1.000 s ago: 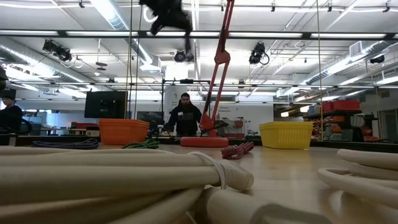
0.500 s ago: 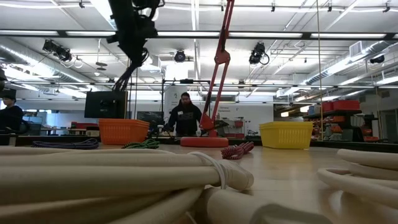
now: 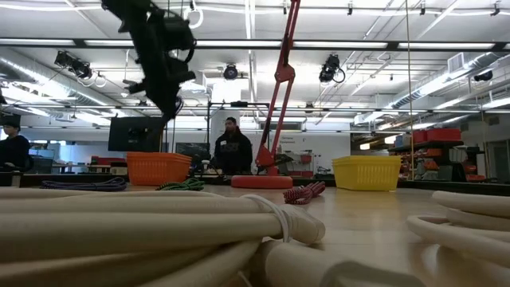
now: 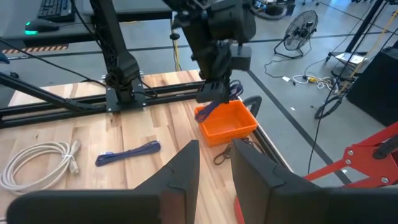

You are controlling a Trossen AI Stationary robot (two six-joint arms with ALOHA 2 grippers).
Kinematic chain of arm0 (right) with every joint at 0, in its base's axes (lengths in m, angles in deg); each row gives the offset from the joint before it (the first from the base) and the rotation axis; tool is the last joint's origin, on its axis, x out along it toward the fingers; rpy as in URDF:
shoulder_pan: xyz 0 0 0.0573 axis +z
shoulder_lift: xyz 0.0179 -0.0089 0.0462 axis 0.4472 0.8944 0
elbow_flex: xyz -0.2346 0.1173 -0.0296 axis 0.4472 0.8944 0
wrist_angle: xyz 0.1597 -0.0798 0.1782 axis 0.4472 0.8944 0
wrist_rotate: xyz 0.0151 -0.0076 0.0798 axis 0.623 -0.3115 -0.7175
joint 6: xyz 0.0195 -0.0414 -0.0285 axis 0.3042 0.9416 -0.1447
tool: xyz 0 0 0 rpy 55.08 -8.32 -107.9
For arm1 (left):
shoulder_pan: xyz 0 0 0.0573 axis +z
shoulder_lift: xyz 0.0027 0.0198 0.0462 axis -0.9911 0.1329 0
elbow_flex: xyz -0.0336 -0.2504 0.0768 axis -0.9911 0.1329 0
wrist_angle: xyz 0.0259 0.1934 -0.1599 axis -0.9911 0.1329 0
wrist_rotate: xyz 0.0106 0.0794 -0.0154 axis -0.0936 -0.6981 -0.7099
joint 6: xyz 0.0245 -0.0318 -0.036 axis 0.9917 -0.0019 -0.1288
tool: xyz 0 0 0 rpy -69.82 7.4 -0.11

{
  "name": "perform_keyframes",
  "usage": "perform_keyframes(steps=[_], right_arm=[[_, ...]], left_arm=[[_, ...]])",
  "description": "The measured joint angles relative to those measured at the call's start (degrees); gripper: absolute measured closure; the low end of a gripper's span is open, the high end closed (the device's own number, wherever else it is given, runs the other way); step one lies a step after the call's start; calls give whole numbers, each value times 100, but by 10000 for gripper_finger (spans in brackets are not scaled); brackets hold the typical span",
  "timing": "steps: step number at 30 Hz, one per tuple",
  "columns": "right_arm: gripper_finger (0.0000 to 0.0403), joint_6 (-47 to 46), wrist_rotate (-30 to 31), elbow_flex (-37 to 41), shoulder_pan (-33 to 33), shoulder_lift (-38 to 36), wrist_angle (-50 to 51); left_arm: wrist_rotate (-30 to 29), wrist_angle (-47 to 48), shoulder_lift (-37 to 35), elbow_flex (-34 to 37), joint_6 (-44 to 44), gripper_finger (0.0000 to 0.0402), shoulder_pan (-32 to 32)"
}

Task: Pick & Place USB Port
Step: Put the blue and black charger cable into the orange bin

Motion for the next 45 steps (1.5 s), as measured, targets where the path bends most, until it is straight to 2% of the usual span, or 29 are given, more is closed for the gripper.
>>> perform_keyframes(steps=[5,10,17,21,29,34,39,45], right_arm=[[307,2,1,0,0,0,0],[307,3,10,0,-6,0,-4],[307,-107,12,0,-7,0,-9],[307,-107,75,0,-7,0,-11],[307,-105,208,2,-15,2,-33],[307,-103,206,2,-77,2,-33],[307,-101,206,2,-116,2,-31],[307,-87,205,2,-116,2,-31]], left_arm=[[279,-611,0,466,158,370,396],[552,-1154,0,555,293,372,821],[1725,-1239,0,284,261,372,1380],[1270,-1240,-9,224,465,372,1405],[1148,-1224,7,442,668,373,1609],[1376,-1553,7,874,332,370,1711],[1454,-1858,9,1260,48,320,1722],[1543,-2329,9,1273,-120,275,1730]])
